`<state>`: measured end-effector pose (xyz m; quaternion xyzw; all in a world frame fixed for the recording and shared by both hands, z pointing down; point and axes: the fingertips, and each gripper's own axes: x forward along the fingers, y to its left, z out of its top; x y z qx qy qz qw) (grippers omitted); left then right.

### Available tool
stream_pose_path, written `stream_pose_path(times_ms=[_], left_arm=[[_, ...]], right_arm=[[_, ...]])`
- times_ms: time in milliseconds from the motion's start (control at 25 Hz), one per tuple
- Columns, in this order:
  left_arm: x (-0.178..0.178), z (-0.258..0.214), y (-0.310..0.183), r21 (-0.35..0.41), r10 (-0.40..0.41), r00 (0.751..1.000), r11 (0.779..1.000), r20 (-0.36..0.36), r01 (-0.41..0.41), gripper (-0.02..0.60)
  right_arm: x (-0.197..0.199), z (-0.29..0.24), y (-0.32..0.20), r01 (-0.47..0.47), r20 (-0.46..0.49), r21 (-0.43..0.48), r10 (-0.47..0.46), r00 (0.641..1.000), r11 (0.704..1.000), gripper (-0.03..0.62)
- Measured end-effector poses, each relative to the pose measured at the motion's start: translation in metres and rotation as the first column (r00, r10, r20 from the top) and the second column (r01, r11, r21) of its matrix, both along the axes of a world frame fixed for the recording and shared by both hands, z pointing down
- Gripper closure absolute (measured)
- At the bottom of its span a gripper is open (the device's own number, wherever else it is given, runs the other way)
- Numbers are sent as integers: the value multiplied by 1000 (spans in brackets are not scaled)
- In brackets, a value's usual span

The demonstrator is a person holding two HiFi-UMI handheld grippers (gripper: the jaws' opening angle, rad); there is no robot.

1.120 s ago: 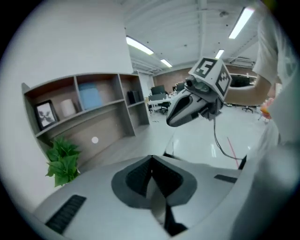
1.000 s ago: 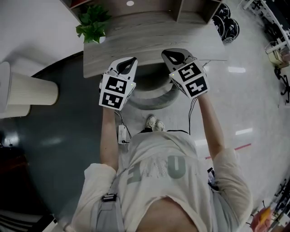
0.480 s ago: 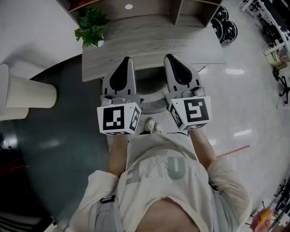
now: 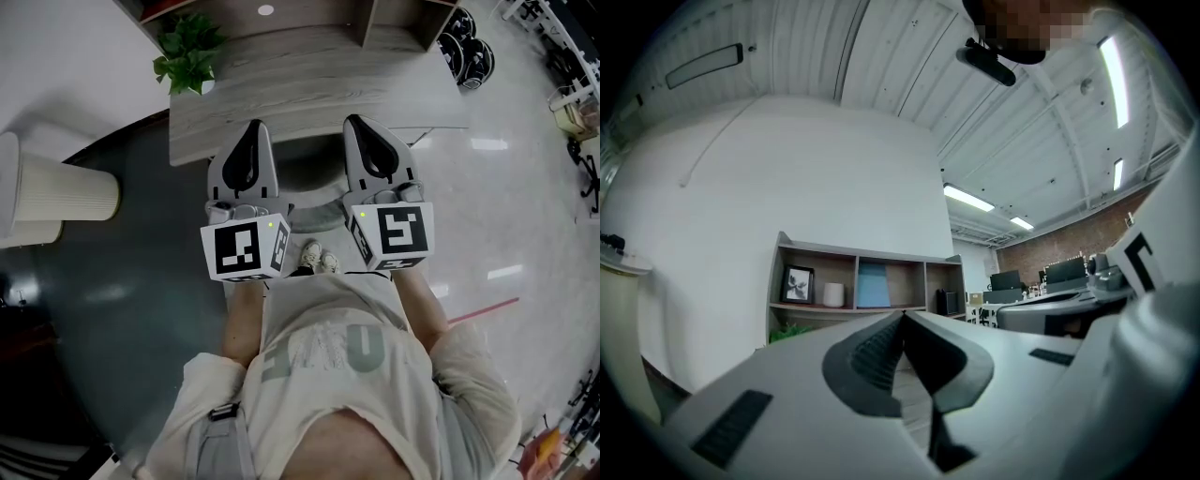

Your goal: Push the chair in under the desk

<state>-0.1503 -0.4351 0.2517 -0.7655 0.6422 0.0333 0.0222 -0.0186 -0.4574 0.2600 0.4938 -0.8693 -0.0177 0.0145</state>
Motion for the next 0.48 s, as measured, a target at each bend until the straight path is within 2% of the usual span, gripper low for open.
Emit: stream_pose_path(times_ms=[200, 480], left_arm=[[2, 5, -1, -14, 3, 1000, 1000, 8, -3, 568], [9, 1, 2, -5, 9, 1000, 1000, 2, -9, 568]], right_arm=[[0, 4, 2, 11, 8, -18, -11, 1000, 1000, 574], [2, -2, 7, 34, -6, 5, -34, 999, 999, 574]])
